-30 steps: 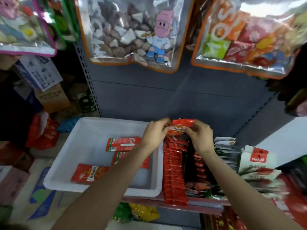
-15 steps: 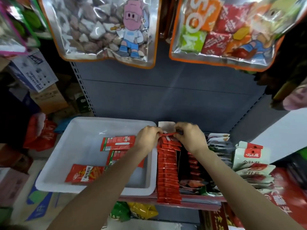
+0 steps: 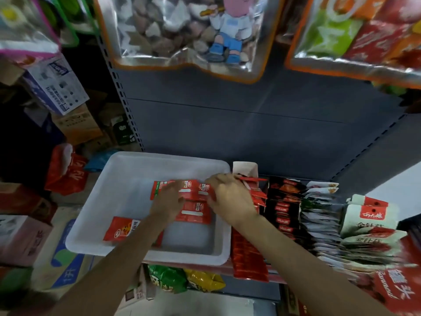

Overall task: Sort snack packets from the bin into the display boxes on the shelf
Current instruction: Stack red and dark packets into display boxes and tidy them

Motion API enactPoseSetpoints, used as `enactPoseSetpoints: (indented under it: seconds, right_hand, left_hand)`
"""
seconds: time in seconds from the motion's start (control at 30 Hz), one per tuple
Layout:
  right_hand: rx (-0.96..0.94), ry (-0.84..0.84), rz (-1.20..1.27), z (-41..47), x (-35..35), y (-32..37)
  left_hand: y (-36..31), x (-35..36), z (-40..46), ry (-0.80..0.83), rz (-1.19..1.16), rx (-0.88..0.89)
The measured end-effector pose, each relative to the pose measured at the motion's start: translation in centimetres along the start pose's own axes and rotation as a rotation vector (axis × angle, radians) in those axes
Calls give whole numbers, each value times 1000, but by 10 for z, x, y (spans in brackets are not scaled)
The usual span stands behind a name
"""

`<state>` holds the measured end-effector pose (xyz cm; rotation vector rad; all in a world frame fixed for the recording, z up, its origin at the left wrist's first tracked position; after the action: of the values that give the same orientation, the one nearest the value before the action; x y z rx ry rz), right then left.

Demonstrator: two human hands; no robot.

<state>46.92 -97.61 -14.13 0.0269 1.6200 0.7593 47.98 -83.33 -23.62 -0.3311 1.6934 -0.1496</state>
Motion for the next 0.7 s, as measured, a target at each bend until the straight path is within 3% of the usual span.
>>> enactPoseSetpoints:
  seconds: [0.23, 0.5, 0.57, 0.63, 0.7]
  right_hand:
    - [434, 325, 344, 35, 128, -32]
    - [472, 357, 365, 39, 144, -41]
    - [457, 313, 330, 41, 130, -37]
    - [415, 210, 311, 45, 108, -30]
    - [411, 93, 464, 48, 89, -25]
  left_hand:
    - [55, 36, 25, 147, 142, 18]
    - [45, 17, 29, 1, 613, 78]
    - [51, 15, 24, 39, 450, 52]
    - [61, 0, 21, -34, 164, -3]
    - [59, -16, 14, -106, -74, 6]
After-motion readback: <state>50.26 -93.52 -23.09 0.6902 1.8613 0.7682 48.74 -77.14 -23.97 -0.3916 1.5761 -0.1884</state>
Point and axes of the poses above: each hand's wrist, its own z-axis towards the middle knuckle, its own x-axis out of the palm, y = z × x, the point moved 9 cm from there along z, towards the middle knuckle, and after that the axes turned 13 degrees about z, right-handed, at the moved point
